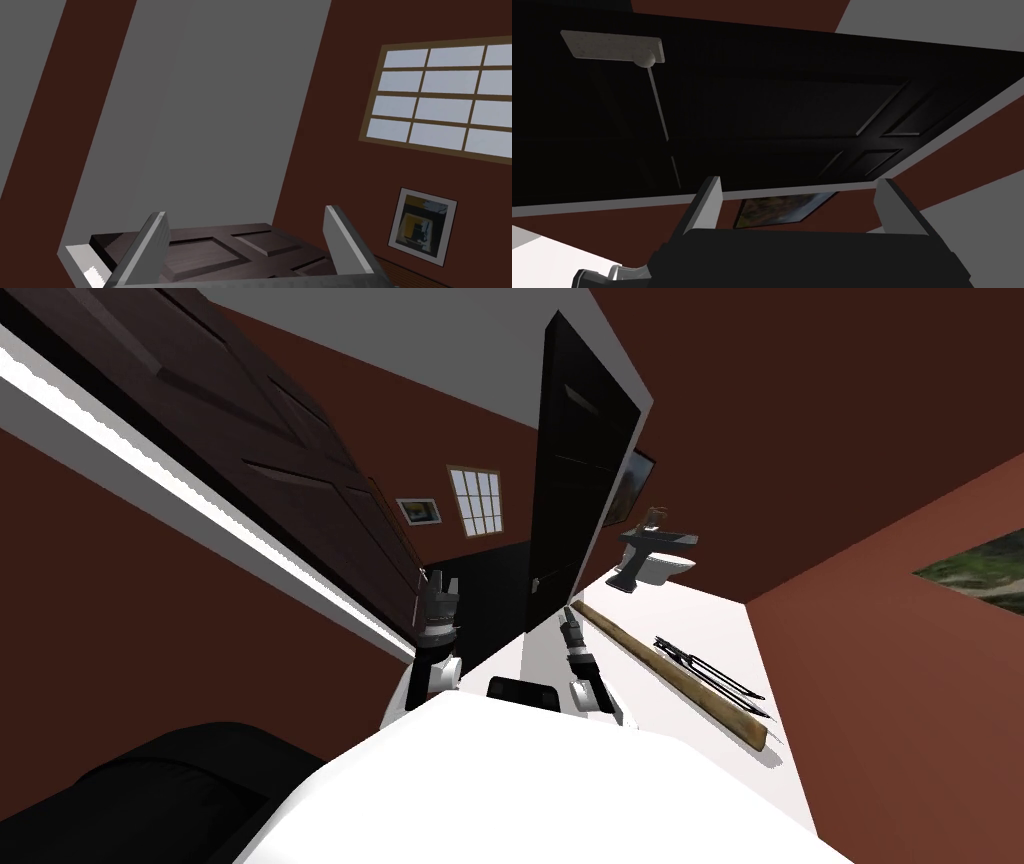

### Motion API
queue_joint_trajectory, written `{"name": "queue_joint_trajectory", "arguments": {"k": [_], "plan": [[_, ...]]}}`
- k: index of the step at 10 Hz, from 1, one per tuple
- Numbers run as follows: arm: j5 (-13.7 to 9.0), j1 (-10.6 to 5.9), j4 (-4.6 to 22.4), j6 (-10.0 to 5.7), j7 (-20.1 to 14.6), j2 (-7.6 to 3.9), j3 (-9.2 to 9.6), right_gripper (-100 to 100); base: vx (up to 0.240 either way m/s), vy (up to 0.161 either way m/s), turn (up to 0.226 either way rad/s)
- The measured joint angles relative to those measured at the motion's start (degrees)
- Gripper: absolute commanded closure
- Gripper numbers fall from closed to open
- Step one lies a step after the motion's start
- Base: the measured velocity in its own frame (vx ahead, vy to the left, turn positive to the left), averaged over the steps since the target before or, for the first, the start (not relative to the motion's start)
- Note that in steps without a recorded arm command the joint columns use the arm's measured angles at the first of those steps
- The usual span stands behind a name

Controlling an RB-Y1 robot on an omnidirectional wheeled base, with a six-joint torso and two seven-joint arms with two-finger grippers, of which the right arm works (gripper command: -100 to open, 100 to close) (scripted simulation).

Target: Push the door open

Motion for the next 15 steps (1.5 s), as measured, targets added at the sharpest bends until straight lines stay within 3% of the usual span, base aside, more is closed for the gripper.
{"name": "queue_joint_trajectory", "arguments": {"k": [3, 7, 15], "plan": [[0.2, -0.86, 4.6, -1.42, 0.0, 0.13, 1.44, -100, 0.119, -0.107, 0.106], [0.4, -2.46, 9.5, -1.97, -0.1, 0.52, 3.23, -100, 0.11, -0.111, 0.109], [0.9, -4.88, 19.1, -4.04, 0.0, 2.2, 6.47, -100, 0.099, -0.102, 0.087]]}}
